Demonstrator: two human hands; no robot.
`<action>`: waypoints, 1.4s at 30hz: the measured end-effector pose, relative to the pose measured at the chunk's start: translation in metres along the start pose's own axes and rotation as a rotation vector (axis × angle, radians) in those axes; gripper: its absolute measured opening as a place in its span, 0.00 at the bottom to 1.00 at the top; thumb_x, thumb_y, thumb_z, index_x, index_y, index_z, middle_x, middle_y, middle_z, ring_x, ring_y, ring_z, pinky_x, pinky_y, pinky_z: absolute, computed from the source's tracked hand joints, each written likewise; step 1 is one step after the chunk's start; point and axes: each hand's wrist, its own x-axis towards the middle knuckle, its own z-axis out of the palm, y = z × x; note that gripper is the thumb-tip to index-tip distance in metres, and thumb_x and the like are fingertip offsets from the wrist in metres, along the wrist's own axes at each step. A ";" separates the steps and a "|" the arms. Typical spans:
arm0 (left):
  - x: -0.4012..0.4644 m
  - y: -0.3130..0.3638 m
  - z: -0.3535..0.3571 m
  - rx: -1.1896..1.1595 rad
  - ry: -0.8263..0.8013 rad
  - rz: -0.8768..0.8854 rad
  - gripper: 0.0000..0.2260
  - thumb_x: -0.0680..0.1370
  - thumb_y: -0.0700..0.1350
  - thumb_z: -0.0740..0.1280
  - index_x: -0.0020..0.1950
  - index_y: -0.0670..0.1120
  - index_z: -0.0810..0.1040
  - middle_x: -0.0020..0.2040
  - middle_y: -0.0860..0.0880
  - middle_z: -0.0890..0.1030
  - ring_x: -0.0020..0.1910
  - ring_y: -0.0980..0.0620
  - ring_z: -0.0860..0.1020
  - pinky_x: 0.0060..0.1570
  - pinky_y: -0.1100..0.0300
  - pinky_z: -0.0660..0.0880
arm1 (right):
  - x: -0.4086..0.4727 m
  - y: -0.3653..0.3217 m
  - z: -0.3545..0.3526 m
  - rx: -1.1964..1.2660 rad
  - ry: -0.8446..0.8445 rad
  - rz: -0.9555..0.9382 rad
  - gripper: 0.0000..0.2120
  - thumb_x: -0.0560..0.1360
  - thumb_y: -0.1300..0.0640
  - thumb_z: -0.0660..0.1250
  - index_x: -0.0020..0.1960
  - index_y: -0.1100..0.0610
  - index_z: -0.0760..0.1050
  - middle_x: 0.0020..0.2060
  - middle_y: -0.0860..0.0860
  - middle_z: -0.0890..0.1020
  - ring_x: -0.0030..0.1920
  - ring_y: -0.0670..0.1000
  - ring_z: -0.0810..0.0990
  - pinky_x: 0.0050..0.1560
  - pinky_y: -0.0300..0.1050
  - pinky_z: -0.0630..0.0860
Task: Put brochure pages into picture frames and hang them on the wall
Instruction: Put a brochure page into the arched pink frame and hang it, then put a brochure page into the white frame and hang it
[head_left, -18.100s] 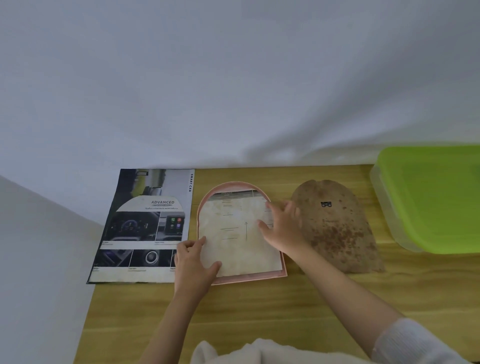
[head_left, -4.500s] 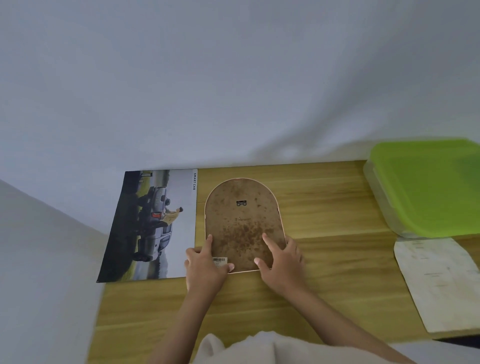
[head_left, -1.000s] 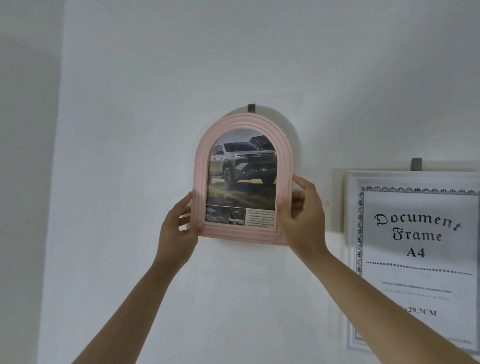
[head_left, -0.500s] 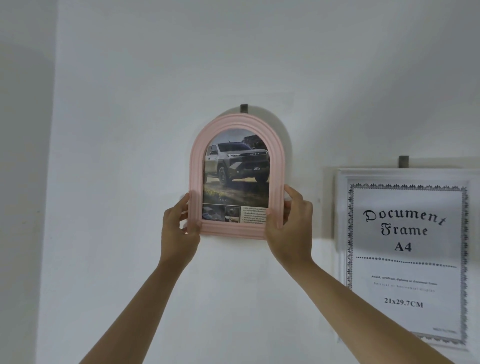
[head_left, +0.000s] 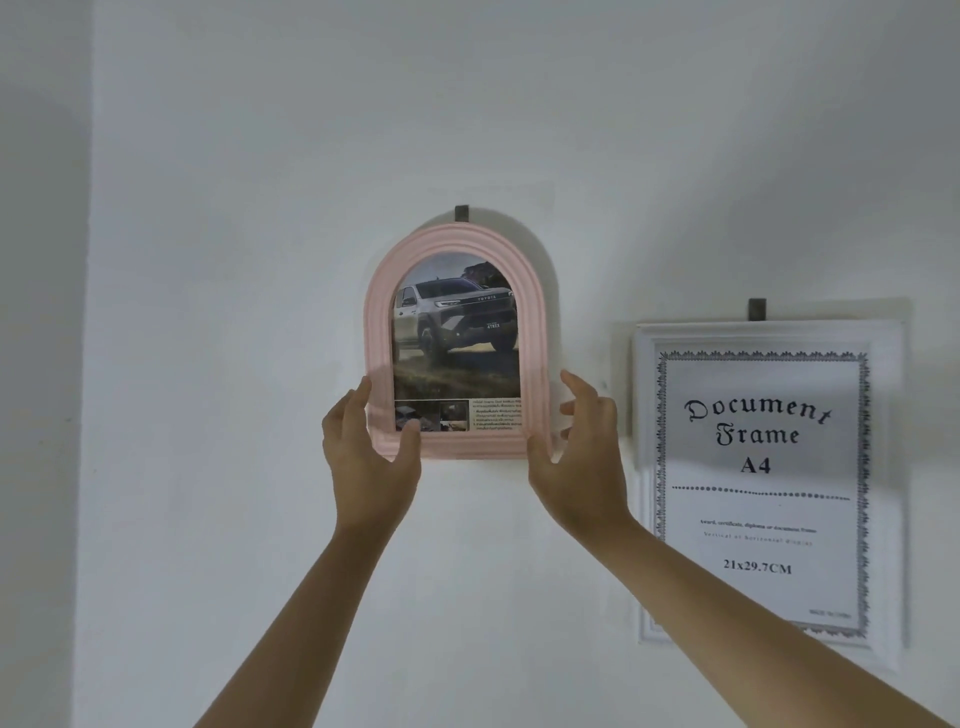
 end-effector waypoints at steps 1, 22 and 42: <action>-0.009 0.008 0.002 -0.010 0.009 0.027 0.27 0.74 0.44 0.69 0.71 0.49 0.64 0.68 0.48 0.66 0.68 0.51 0.65 0.64 0.59 0.63 | -0.003 0.002 -0.007 -0.003 0.000 -0.011 0.31 0.71 0.62 0.69 0.71 0.54 0.61 0.54 0.52 0.68 0.52 0.50 0.73 0.49 0.43 0.76; -0.164 0.062 0.123 -0.127 -0.457 -0.021 0.27 0.74 0.40 0.67 0.71 0.53 0.64 0.58 0.52 0.71 0.57 0.56 0.74 0.60 0.58 0.72 | -0.065 0.122 -0.213 -0.334 0.133 0.473 0.38 0.72 0.57 0.69 0.76 0.54 0.52 0.64 0.60 0.66 0.65 0.61 0.65 0.58 0.60 0.69; -0.173 0.113 0.124 -0.247 -0.323 -0.101 0.28 0.73 0.29 0.63 0.63 0.58 0.73 0.52 0.49 0.79 0.47 0.51 0.79 0.44 0.63 0.79 | -0.061 0.116 -0.262 0.043 -0.095 0.170 0.38 0.75 0.66 0.65 0.77 0.57 0.47 0.61 0.47 0.61 0.55 0.19 0.55 0.56 0.14 0.52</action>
